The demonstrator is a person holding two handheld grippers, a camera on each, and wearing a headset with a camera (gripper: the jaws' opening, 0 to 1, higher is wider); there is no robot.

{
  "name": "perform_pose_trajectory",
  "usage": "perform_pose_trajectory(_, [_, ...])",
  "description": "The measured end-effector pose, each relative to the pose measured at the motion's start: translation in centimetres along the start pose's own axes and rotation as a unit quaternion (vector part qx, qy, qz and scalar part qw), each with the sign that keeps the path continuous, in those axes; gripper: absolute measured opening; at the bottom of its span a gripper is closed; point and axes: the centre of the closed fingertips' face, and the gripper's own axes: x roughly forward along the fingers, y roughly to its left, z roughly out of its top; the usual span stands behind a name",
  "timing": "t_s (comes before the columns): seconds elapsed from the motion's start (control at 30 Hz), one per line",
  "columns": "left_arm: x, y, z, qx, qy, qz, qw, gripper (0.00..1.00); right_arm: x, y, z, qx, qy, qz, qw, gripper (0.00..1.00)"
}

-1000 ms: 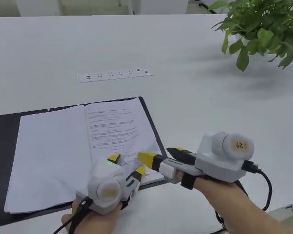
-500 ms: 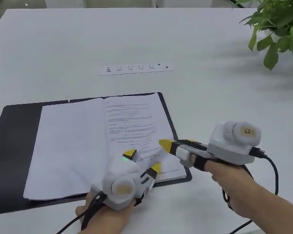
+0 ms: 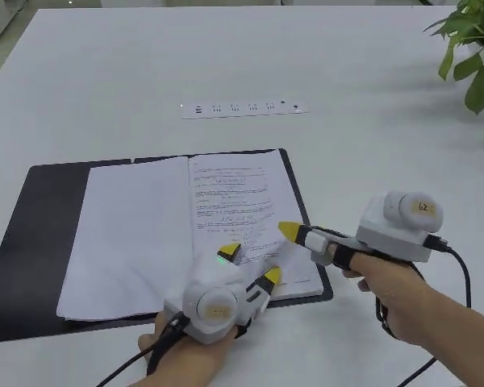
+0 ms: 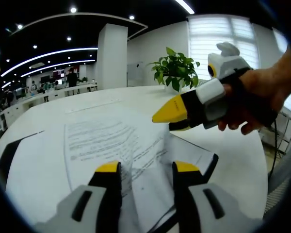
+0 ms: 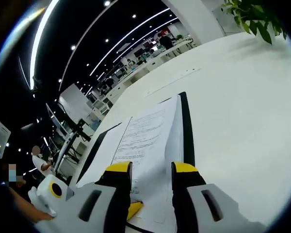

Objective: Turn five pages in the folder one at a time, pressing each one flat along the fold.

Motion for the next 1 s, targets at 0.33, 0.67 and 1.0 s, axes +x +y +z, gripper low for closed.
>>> perform_pose_trajectory(0.33, [0.0,0.0,0.0,0.000,0.002,0.001,1.0000,0.42,0.0,-0.6,-0.1,0.069,-0.001,0.015,0.9975,0.13])
perform_pose_trajectory(0.67, [-0.2,0.0,0.1,-0.013,0.013,-0.003,0.9998,0.41,-0.2,0.1,-0.2,0.134,-0.002,0.028,0.9906,0.03])
perform_pose_trajectory(1.0, [-1.8,0.5,0.8,-0.067,0.036,-0.026,0.9968,0.43,-0.9,1.6,0.7,0.186,-0.001,0.034,0.9820,0.00])
